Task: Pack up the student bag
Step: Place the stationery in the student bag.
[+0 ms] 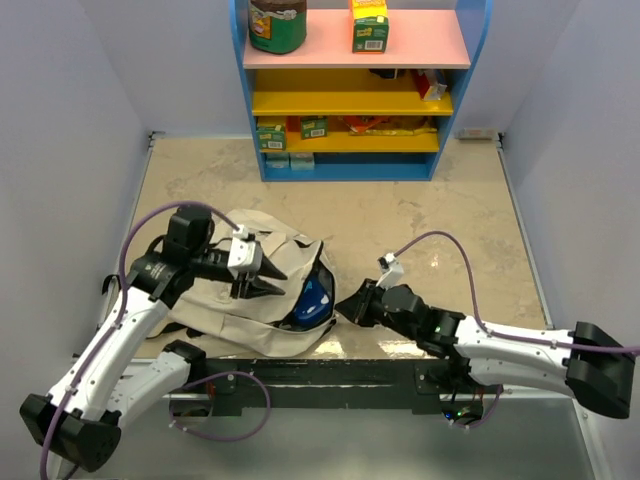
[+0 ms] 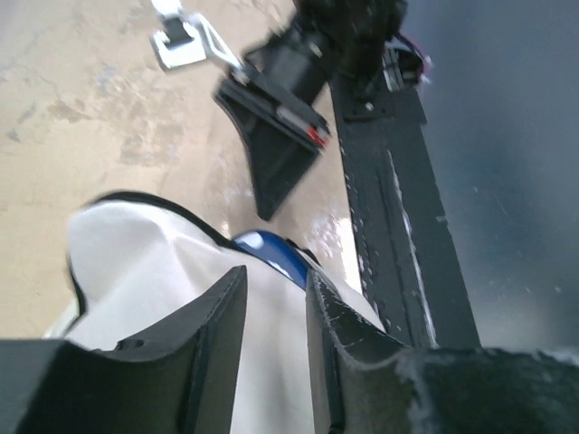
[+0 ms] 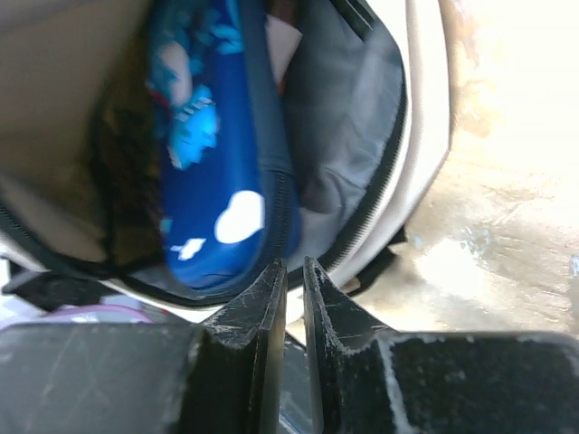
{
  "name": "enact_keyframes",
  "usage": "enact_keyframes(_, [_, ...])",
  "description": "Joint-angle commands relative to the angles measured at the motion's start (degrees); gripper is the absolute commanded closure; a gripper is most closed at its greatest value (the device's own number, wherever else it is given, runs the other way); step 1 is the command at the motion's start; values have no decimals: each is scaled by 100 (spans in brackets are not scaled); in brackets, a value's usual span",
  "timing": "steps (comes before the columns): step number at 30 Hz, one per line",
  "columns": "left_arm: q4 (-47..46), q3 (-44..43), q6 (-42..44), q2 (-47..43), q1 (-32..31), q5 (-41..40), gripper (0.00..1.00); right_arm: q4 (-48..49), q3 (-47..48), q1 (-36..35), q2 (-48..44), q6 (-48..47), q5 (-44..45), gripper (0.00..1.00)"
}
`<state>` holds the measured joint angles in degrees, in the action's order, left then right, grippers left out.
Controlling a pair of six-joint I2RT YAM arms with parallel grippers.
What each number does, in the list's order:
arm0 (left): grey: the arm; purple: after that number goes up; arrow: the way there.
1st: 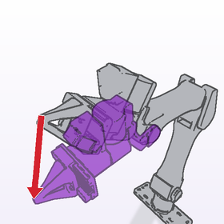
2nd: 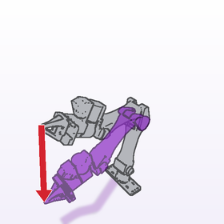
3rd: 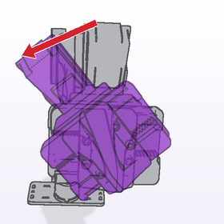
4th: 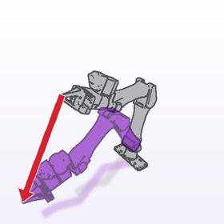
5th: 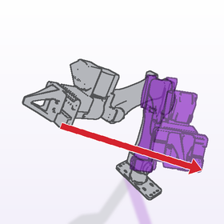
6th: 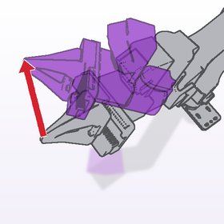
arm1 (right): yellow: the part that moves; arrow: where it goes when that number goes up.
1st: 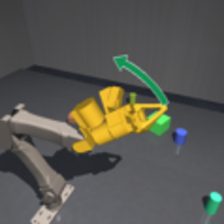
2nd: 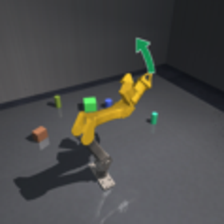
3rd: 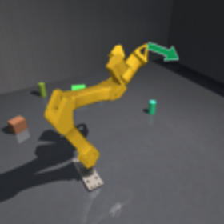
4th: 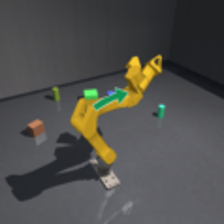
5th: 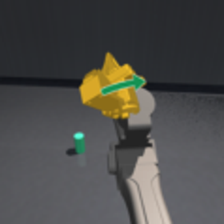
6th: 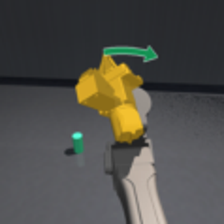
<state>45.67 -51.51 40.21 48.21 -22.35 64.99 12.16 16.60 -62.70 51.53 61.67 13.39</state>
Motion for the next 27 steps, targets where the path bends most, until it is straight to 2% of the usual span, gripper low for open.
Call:
enact_keyframes(1, [-2822,156,-2768,172,-137,217,61,374,361,-32,610,-321,-117,83])
enact_keyframes(2, [-3479,254,-3164,198,-208,103,58,418,414,-23,735,-374,-126,84])
enact_keyframes(3, [-3529,281,-3446,320,-287,-151,55,488,492,-23,875,-410,-126,84])
enact_keyframes(4, [-3495,281,-3449,382,-462,-275,46,532,528,-23,1077,-480,-143,84])
enact_keyframes(10, [-3565,527,-3423,602,-621,-479,30,884,835,-23,1640,-542,-73,88])
enact_keyframes(14, [-3452,685,-3073,637,-622,-662,25,604,1423,38,2079,-480,103,93])
enact_keyframes(17, [-3144,773,-2518,576,-613,-1312,17,428,1775,108,2299,-533,111,96])
enact_keyframes(18, [-3143,800,-2544,498,-613,-1714,13,305,1994,135,2448,-516,138,97])
enact_keyframes(19, [-3152,852,-2622,462,-604,-1909,0,278,2075,161,2537,-507,120,99])
enact_keyframes(22, [-3161,984,-2755,330,-595,-2455,0,243,2303,258,2845,-410,94,100])
enact_keyframes(27, [-2871,1317,-2467,119,-595,-2667,0,-338,2331,293,2838,-278,437,100])
